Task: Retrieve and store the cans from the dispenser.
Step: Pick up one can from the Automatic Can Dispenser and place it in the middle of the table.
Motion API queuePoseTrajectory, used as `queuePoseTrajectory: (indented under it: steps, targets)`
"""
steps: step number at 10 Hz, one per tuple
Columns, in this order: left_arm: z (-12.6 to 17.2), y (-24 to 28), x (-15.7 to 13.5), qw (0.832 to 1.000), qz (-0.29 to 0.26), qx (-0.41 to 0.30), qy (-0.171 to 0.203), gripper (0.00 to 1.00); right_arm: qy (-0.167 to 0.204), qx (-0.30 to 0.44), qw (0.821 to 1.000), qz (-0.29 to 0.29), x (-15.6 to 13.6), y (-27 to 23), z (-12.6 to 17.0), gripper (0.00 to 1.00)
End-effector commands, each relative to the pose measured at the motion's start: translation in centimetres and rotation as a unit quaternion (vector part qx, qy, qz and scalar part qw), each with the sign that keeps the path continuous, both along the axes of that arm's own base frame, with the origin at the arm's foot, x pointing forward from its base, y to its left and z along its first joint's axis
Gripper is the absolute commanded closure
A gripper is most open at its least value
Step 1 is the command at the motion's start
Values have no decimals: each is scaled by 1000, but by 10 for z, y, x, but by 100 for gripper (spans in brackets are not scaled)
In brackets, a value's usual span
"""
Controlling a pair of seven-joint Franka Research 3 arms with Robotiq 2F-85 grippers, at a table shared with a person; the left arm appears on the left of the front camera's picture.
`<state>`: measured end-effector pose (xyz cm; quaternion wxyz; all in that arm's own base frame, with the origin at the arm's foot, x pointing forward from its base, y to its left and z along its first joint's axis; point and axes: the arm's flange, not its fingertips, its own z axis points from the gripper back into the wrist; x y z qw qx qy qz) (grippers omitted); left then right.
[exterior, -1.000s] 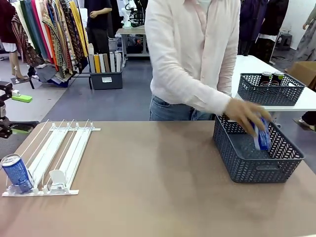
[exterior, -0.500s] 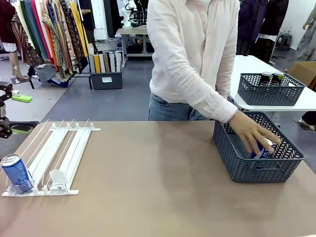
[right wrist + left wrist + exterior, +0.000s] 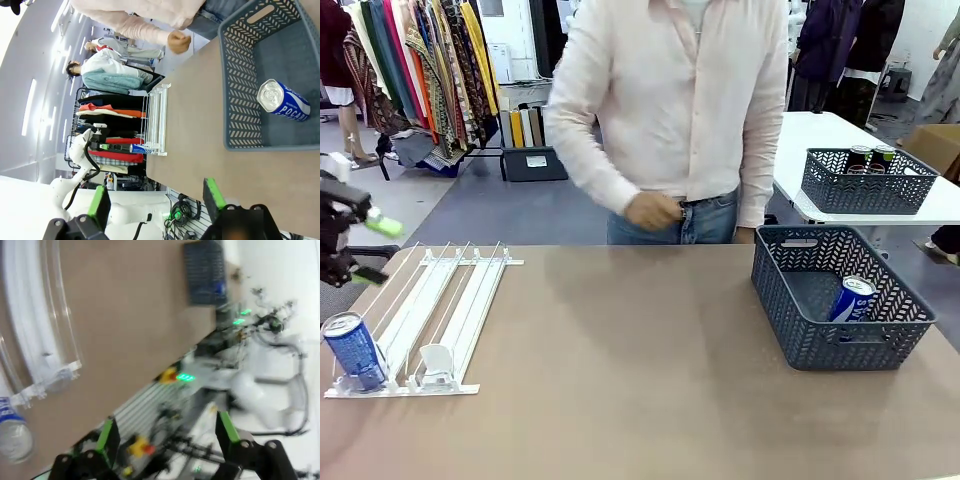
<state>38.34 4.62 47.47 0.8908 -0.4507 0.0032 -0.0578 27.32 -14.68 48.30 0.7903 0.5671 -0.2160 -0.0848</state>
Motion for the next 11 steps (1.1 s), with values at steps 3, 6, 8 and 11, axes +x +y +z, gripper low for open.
queuePoseTrajectory:
  steps: [3,6,8,11]
  targets:
    - [18,38,-13,904,-111,380,-163,0,-19,8,1000,0,3,1,1,0]
    - [30,42,-17,879,-128,435,-144,0,-19,8,1000,0,3,1,1,0]
    - [50,48,-9,885,-137,421,-141,0,-19,8,1000,0,3,1,1,0]
    - [50,48,-9,885,-137,421,-141,0,-19,8,1000,0,3,1,1,0]
